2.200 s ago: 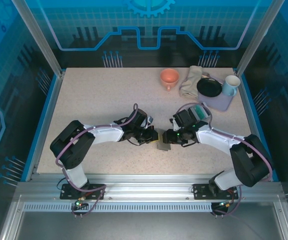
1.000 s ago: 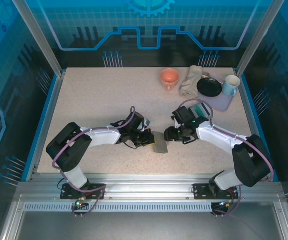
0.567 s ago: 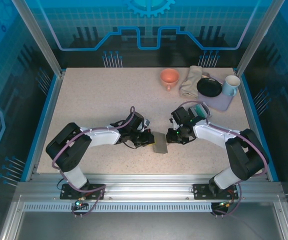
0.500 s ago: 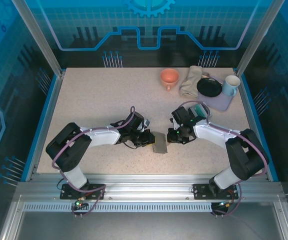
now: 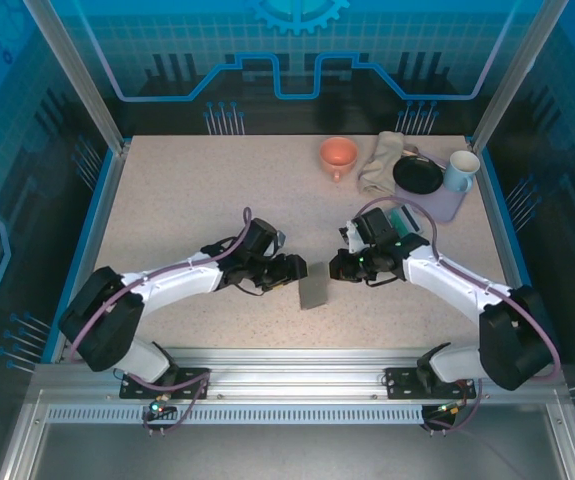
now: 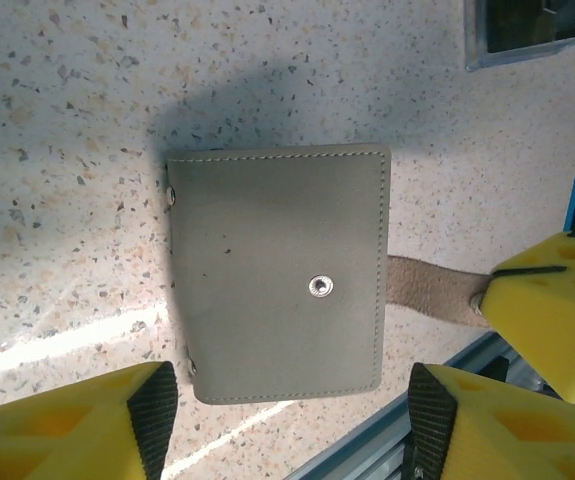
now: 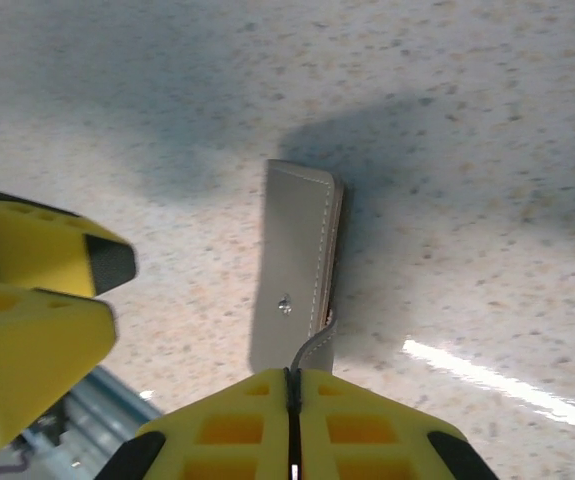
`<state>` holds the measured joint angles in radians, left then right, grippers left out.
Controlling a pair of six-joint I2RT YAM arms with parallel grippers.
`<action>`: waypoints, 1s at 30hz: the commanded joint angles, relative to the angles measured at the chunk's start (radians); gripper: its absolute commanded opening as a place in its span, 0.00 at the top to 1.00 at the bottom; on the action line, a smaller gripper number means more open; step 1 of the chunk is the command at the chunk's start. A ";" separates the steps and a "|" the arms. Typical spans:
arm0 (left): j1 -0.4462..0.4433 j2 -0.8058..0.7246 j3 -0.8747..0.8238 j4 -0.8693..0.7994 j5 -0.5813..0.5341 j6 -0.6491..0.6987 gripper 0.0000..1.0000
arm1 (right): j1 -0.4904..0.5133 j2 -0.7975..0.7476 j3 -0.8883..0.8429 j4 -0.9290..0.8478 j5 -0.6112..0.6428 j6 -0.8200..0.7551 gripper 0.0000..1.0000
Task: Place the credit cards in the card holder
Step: Open the button on the card holder.
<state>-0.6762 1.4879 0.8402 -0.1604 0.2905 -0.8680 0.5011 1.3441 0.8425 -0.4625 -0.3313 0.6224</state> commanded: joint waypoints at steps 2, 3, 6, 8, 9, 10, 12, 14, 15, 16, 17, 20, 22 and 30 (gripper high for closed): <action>-0.005 -0.009 0.014 -0.063 -0.020 -0.030 0.33 | -0.004 -0.038 -0.006 0.054 -0.145 0.060 0.91; -0.004 -0.003 0.025 -0.075 -0.026 -0.030 0.33 | -0.005 -0.039 -0.001 0.054 -0.147 0.065 0.91; -0.004 0.027 0.043 -0.074 -0.017 -0.034 0.34 | -0.005 -0.025 0.011 0.066 -0.161 0.075 0.91; -0.005 0.047 0.050 -0.062 -0.007 -0.034 0.37 | -0.003 -0.002 0.024 0.053 -0.160 0.071 0.91; -0.004 0.054 0.056 -0.063 -0.003 -0.032 0.38 | -0.003 0.004 0.024 0.053 -0.159 0.070 0.91; -0.004 0.060 0.064 -0.061 0.003 -0.028 0.38 | -0.002 0.009 0.023 0.057 -0.161 0.074 0.91; -0.005 0.065 0.070 -0.055 0.012 -0.028 0.36 | -0.002 0.013 0.018 0.078 -0.178 0.081 0.91; -0.005 0.057 0.066 -0.039 0.021 -0.029 0.35 | -0.002 0.012 0.020 0.080 -0.181 0.085 0.91; -0.004 0.050 0.063 -0.033 0.018 -0.031 0.35 | -0.001 0.013 0.023 0.078 -0.177 0.085 0.91; -0.005 0.045 0.062 -0.033 0.013 -0.029 0.35 | -0.002 0.013 0.024 0.072 -0.173 0.085 0.91; -0.005 0.041 0.059 -0.034 0.008 -0.027 0.34 | -0.003 0.012 0.024 0.068 -0.171 0.081 0.91; -0.005 0.048 0.071 -0.063 -0.005 -0.016 0.34 | -0.002 0.013 0.027 0.029 -0.125 0.070 0.91; -0.004 0.055 0.073 -0.063 -0.001 -0.015 0.35 | -0.003 0.016 0.024 0.004 -0.096 0.062 0.90; -0.004 0.079 0.108 -0.104 -0.007 0.001 0.34 | -0.003 0.046 0.008 -0.030 -0.028 0.070 0.83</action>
<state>-0.6773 1.5455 0.9051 -0.2169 0.2840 -0.8879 0.5011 1.3785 0.8455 -0.4194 -0.4358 0.6937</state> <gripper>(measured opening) 0.658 0.150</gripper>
